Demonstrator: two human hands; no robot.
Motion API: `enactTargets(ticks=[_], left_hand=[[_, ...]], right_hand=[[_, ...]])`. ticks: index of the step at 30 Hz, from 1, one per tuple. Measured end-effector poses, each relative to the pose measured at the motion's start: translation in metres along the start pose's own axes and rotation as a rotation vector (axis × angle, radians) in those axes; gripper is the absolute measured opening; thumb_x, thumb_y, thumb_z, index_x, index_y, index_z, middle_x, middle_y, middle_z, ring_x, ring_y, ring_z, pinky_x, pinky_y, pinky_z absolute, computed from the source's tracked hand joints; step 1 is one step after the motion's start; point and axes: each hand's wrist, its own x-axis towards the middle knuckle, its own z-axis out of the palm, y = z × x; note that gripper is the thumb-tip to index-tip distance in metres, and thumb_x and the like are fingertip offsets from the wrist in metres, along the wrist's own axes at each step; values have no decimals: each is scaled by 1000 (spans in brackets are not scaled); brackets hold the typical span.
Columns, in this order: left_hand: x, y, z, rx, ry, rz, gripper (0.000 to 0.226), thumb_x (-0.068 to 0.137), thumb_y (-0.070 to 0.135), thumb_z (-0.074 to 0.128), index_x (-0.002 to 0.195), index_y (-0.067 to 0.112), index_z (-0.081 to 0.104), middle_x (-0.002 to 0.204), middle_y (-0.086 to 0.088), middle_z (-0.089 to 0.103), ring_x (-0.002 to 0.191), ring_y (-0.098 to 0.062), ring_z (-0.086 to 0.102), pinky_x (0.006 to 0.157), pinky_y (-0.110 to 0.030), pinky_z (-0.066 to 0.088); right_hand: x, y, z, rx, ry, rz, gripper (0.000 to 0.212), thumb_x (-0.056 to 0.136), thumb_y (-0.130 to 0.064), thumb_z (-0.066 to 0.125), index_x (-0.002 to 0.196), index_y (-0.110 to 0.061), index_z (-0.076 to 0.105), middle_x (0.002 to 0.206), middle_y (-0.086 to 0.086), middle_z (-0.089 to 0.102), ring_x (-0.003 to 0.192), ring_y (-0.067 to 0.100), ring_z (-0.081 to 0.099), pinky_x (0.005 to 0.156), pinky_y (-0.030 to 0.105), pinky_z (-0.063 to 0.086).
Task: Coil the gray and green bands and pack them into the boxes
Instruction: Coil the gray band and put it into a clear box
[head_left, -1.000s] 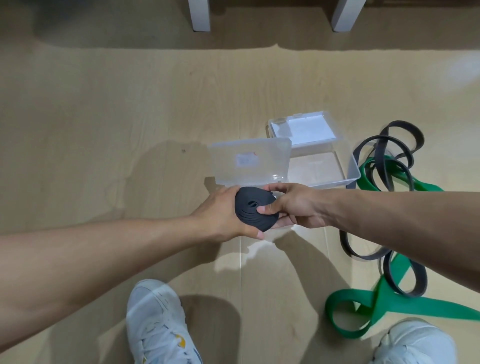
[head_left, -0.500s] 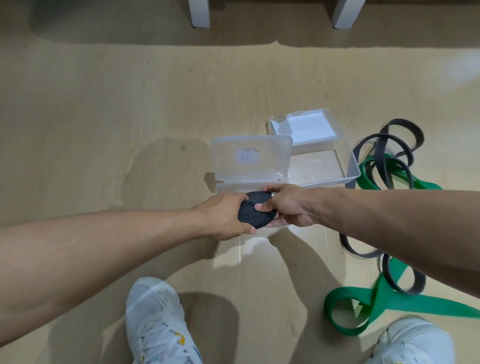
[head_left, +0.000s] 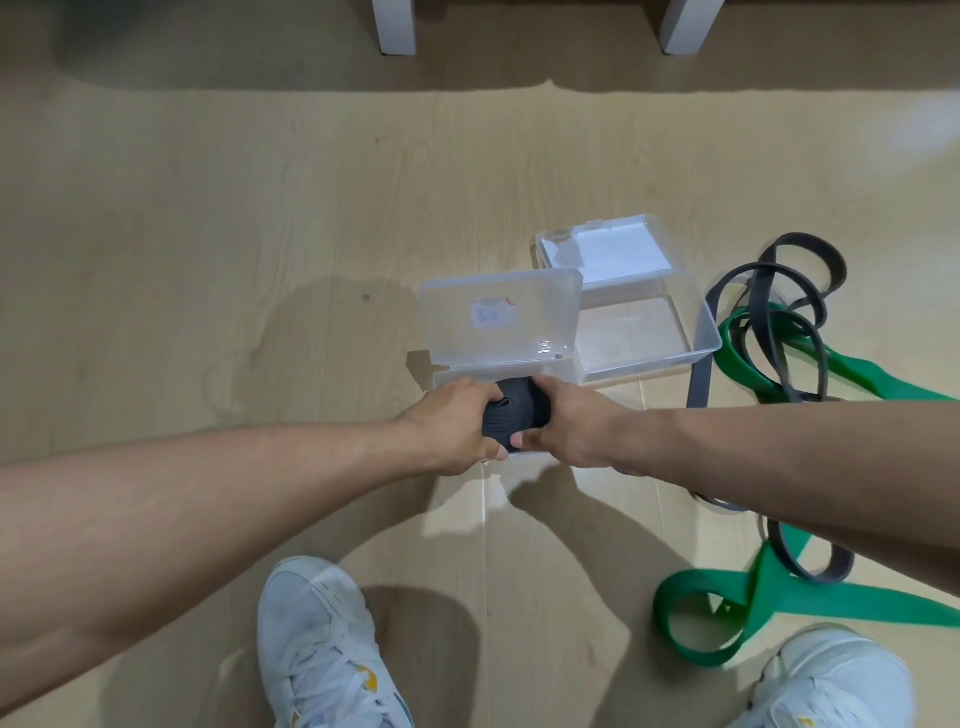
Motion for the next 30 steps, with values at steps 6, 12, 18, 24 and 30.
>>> enactTargets(ticks=[6,12,18,24,30], left_hand=[[6,-2,4,-88,57,-22,69,78,38,86,139,21,59,127,-5,59,118,-25,56,85,-28,40],[8,-3,-1,-65,25,2,66,85,32,81,145,18,56,132,-7,58,126,-27,54,94,-27,41],[8,-2,2,-1,48,19,57,92,9,69,146,18,55,137,-10,55,128,-30,52,106,-36,42],[11,-2,7,20,82,20,60,90,7,70,147,16,54,138,-11,54,129,-31,52,107,-35,41],[12,4,11,154,56,29,46,95,7,61,140,14,58,130,-12,51,118,-36,56,102,-43,46]], right_hand=[[-20,0,-7,-362,93,-184,39,97,-41,63,126,-17,51,103,9,65,92,30,62,73,37,48],[-23,6,-5,-668,83,-397,16,107,-33,43,111,-18,41,92,13,68,78,38,59,66,41,46],[-16,5,-1,-759,118,-412,11,105,-27,46,110,-19,51,91,12,65,72,32,47,63,34,33],[-6,4,-3,-634,117,-306,10,95,-28,62,95,-19,66,93,4,59,81,30,56,65,30,36],[-1,0,0,-739,125,-351,12,97,-24,61,101,-14,67,107,5,51,74,28,50,66,33,34]])
